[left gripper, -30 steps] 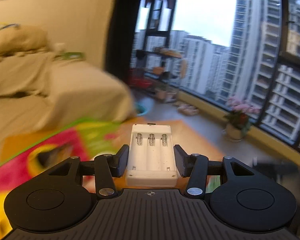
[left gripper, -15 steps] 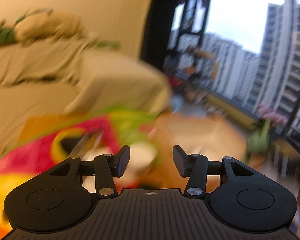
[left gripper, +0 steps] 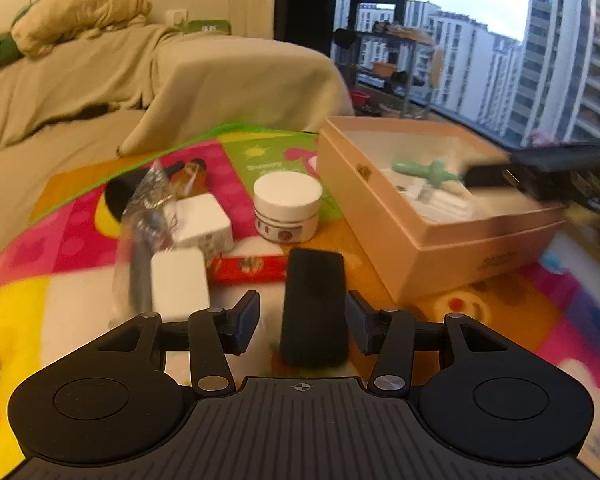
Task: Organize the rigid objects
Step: 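Carry both held items into the pink box and open both tools, then grasp the black block with the left tool while the right tool grasps the white plug, then place the black block and white plug into the pink box, releasing both, then move the left tool to the white cream jar and grasp it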
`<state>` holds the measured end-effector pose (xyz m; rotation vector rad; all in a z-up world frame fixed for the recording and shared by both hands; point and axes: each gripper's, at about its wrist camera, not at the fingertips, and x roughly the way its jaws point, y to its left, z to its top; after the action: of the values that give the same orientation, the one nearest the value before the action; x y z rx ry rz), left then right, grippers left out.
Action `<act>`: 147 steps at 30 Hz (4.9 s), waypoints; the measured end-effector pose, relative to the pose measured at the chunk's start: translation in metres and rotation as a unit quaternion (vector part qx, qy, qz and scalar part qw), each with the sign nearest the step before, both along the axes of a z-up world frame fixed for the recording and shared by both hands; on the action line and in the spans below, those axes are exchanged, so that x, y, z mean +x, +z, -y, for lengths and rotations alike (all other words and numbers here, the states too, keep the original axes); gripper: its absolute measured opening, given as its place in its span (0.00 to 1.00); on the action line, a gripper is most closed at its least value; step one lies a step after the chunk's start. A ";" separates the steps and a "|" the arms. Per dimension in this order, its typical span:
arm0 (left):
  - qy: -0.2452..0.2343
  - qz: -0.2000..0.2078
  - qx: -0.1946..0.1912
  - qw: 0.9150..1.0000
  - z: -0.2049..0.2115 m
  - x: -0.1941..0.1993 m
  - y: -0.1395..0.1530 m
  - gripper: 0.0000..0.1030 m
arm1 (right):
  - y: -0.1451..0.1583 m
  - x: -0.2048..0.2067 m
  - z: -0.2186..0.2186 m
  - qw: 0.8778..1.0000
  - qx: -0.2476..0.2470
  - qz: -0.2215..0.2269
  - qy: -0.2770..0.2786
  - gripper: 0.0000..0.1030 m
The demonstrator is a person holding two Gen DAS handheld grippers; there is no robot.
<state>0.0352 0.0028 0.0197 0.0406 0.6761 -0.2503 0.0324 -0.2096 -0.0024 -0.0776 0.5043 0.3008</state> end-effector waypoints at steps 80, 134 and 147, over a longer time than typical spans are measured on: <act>-0.022 0.003 -0.126 0.992 0.000 -0.036 0.042 0.42 | -0.045 -0.092 0.051 0.993 0.021 -0.108 -0.029 0.58; -0.013 0.052 0.045 0.998 0.028 0.082 0.014 0.45 | -0.076 -0.061 -0.010 0.997 -0.009 -0.071 0.012 0.83; 0.002 0.074 0.019 0.997 0.006 0.079 0.012 0.45 | -0.075 -0.059 -0.011 0.997 -0.008 -0.076 0.021 0.89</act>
<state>0.1143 -0.0030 0.0318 0.0942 0.5328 -0.2275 -0.0268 -0.1982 -0.0771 -0.0819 0.6572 0.3451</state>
